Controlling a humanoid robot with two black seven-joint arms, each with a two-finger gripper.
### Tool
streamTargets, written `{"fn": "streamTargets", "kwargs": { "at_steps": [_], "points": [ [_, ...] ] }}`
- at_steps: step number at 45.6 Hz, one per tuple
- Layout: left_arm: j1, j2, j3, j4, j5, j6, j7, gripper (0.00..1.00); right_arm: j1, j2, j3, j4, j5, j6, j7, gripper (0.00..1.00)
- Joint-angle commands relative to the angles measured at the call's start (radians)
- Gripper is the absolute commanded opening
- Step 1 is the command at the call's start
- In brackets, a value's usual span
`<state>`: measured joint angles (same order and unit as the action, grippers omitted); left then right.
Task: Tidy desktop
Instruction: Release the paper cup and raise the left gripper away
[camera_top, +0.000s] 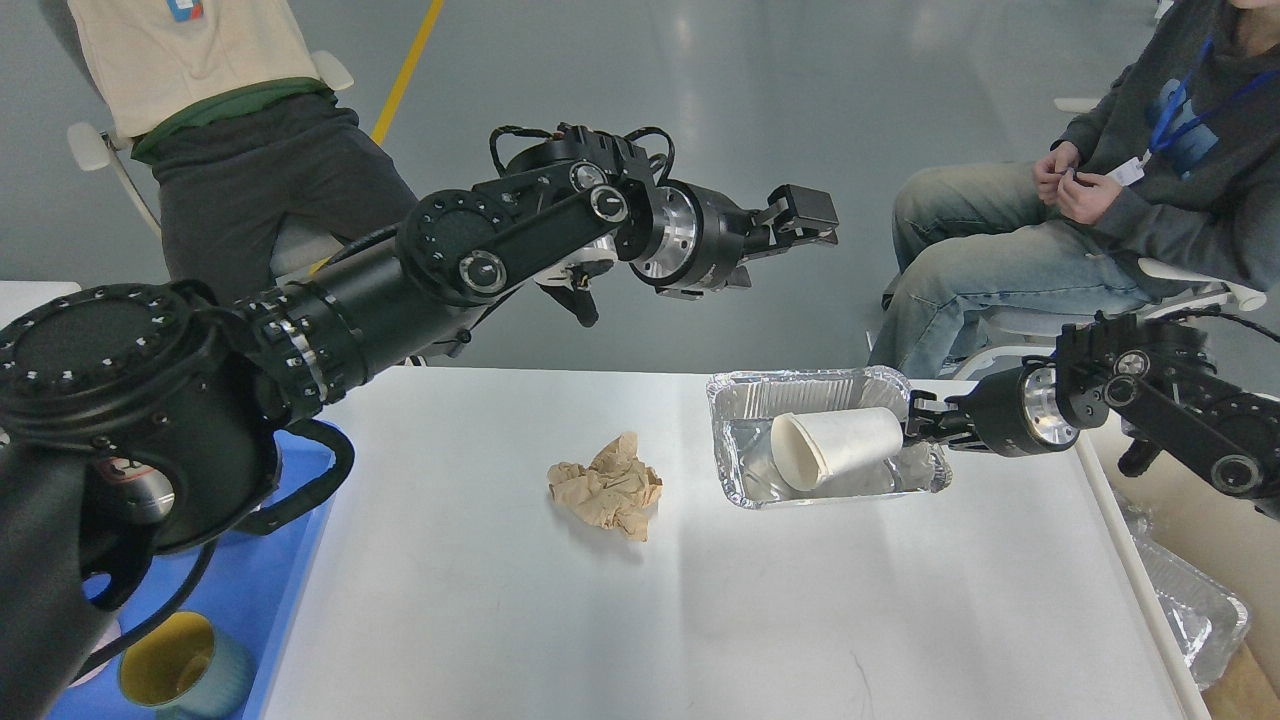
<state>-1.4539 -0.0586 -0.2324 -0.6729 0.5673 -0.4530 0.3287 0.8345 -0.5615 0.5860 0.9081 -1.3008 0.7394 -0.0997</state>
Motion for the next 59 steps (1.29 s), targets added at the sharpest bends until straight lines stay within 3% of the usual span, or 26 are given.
{"fn": "streamTargets", "kwargs": {
  "at_steps": [1,11,19,27,32,40,44,51,59],
  "points": [
    [0.000,0.118,-0.035,-0.164,-0.010,-0.001,0.091,0.97,-0.002,0.002,0.000,0.000,0.000,0.000,0.000,0.00],
    [0.013,0.469,-0.018,-0.594,-0.043,0.005,0.116,0.97,-0.009,0.005,0.000,0.000,0.000,0.000,-0.002,0.00],
    [0.038,0.857,0.021,-0.881,-0.053,-0.033,0.119,0.97,-0.012,0.003,0.000,0.000,0.000,0.000,-0.002,0.00],
    [0.076,1.267,0.025,-0.942,-0.063,-0.283,0.078,0.97,-0.012,0.005,0.000,0.000,0.000,0.000,-0.002,0.00],
    [0.082,1.491,0.034,-0.875,-0.060,-0.507,-0.054,0.97,-0.012,0.005,0.000,-0.001,0.000,0.000,-0.002,0.00],
    [0.095,1.583,0.080,-0.738,-0.056,-0.507,-0.220,0.97,-0.011,0.038,0.000,-0.001,0.000,0.000,-0.003,0.00],
    [0.095,1.597,0.108,-0.717,-0.056,-0.507,-0.267,0.97,-0.011,0.037,0.000,-0.001,0.000,0.000,-0.003,0.00],
    [0.095,1.606,0.127,-0.718,-0.056,-0.507,-0.270,0.97,-0.012,0.032,0.000,0.000,0.000,0.000,-0.003,0.00],
    [0.096,1.545,0.128,-0.717,-0.040,-0.507,-0.228,0.97,-0.011,0.031,0.000,0.002,0.000,0.000,-0.003,0.00]
  ]
}}
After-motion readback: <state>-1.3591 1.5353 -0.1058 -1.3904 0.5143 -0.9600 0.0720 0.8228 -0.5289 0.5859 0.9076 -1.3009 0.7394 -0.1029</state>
